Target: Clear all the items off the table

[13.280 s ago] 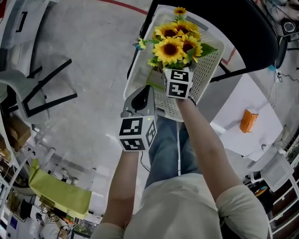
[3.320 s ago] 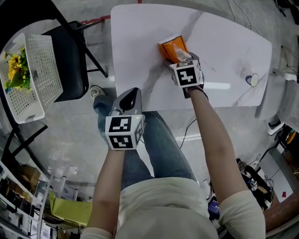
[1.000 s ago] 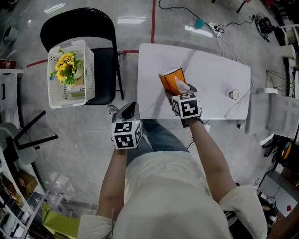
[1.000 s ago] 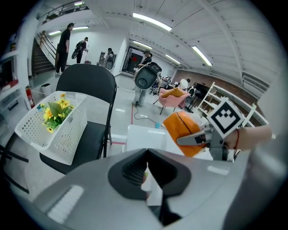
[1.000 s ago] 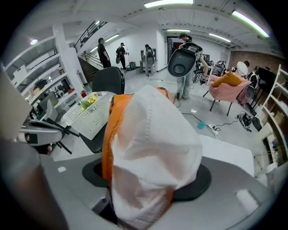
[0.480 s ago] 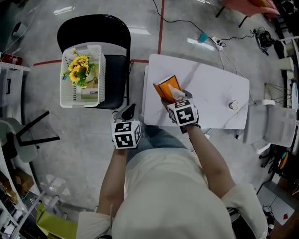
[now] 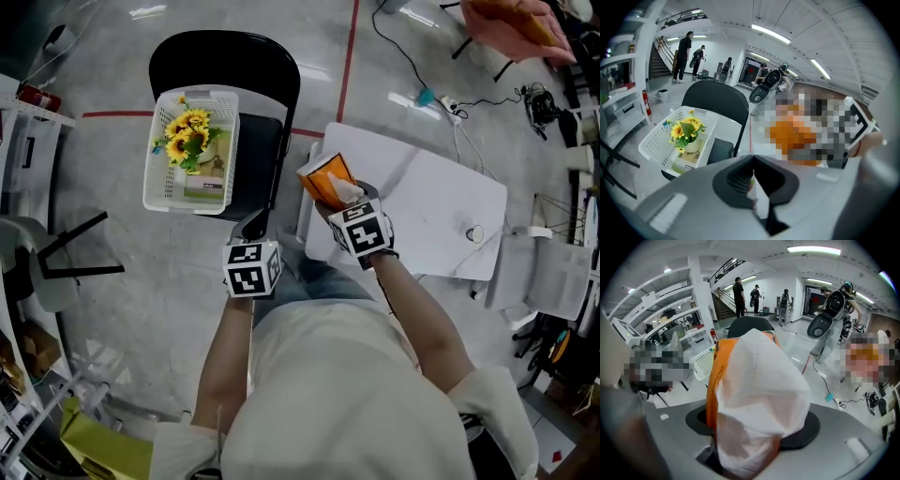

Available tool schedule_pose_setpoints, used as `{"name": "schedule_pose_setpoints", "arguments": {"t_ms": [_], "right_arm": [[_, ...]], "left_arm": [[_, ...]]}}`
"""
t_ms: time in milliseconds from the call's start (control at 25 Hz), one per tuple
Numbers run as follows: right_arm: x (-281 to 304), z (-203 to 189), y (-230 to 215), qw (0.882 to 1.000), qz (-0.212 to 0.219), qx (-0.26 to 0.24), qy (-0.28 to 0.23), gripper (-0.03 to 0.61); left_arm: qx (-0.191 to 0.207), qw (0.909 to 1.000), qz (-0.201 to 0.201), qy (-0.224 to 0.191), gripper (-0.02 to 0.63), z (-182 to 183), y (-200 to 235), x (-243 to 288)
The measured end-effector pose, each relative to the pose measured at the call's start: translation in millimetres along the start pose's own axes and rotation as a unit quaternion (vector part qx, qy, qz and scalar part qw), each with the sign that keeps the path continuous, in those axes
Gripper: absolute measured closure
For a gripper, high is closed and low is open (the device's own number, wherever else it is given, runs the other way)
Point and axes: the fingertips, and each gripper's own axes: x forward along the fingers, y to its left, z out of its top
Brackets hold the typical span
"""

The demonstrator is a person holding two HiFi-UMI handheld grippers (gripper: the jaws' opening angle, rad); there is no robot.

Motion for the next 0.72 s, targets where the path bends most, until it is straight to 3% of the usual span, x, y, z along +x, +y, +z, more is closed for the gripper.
{"name": "schedule_pose_setpoints", "arguments": {"t_ms": [720], "right_arm": [[59.4,93.1,108.9,0.995,0.068,-0.070,0.000,0.221]], "left_arm": [[-0.038,0.9978,0.052,-0.014,0.604,23.0,116.1,-36.7]]}}
